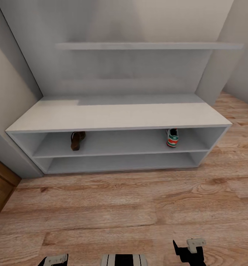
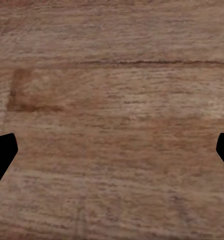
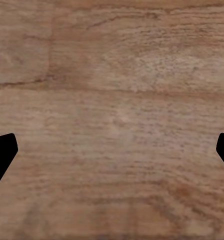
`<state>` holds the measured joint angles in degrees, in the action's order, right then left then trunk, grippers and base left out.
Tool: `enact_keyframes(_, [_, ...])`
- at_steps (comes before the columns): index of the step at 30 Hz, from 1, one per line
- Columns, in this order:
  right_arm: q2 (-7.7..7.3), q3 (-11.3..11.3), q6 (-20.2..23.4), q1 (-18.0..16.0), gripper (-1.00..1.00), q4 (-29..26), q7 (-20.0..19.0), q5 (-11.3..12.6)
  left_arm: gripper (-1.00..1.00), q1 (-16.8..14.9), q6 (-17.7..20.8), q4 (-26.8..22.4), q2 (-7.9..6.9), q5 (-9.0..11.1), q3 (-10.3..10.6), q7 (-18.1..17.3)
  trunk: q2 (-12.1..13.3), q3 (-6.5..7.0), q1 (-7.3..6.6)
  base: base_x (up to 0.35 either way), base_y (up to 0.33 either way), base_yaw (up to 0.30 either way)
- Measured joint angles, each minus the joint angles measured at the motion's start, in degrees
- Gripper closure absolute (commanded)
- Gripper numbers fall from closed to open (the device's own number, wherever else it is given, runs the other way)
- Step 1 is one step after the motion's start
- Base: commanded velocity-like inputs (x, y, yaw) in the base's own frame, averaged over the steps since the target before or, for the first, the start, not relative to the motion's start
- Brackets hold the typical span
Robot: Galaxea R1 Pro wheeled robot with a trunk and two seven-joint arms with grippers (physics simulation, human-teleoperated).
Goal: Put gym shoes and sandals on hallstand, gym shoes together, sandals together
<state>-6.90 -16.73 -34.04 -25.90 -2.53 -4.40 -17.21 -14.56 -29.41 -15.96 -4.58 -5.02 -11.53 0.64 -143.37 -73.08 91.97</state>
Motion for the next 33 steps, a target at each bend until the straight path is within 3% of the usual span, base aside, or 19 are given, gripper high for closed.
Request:
enact_keyframes(10, [-0.01,-0.05,0.01,0.01,-1.0,-0.05,0.02,0.07,-1.0,-0.01,-0.09,0.02,-0.09,0.01,0.03,0.0,0.0,0.0,0.0,0.0,0.0,-0.097])
enact_keyframes(30, [-0.3,-0.08,0.02,0.03,-1.0,-0.09,0.0,1.03,-1.0,-0.02,-0.1,0.02,-0.07,0.01,0.0,0.0,0.0,0.0,0.0,0.0,0.0,-0.254])
enact_keyframes(33, [-0.4,-0.09,0.02,0.02,-1.0,-0.13,-0.03,1.61,-1.0,-0.02,-0.1,0.02,0.02,0.01,0.01,0.0,0.04,0.66,-0.08,0.0,0.0,-0.266])
